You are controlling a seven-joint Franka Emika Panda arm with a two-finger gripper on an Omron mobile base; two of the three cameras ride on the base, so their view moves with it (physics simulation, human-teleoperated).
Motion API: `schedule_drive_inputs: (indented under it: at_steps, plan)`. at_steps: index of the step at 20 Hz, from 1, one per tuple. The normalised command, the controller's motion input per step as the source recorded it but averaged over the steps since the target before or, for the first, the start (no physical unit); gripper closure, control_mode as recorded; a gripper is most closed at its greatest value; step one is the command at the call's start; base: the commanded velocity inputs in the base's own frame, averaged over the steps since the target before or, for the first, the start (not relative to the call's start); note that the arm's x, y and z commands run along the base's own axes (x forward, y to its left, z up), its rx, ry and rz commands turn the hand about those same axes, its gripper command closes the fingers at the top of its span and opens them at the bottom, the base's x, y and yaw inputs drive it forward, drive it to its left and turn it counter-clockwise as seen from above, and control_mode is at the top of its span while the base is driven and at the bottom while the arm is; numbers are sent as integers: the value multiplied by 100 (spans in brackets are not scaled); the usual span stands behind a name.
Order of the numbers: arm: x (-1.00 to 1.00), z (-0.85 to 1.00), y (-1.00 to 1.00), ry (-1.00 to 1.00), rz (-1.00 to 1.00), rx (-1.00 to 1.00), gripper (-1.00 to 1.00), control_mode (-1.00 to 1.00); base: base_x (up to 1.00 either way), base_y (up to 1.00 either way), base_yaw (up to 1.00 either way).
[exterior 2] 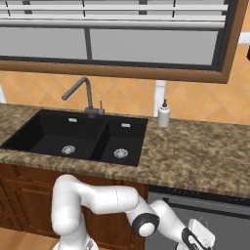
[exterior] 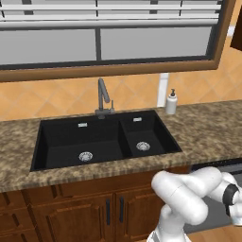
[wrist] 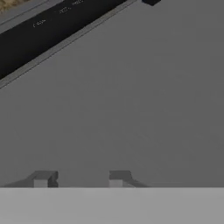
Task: Pick up the cup and bowl from the counter, place them in the dishwasher, and close the dishwasher door.
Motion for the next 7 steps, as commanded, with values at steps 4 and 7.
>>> schedule_drive_inputs:
  at_steps: [4,7]
  plan:
    - [100,-3,-33,-1,21,0,-100,-100,0,0,0]
    - [100,0,-27,0,20,0,-100,-100,0,0,0]
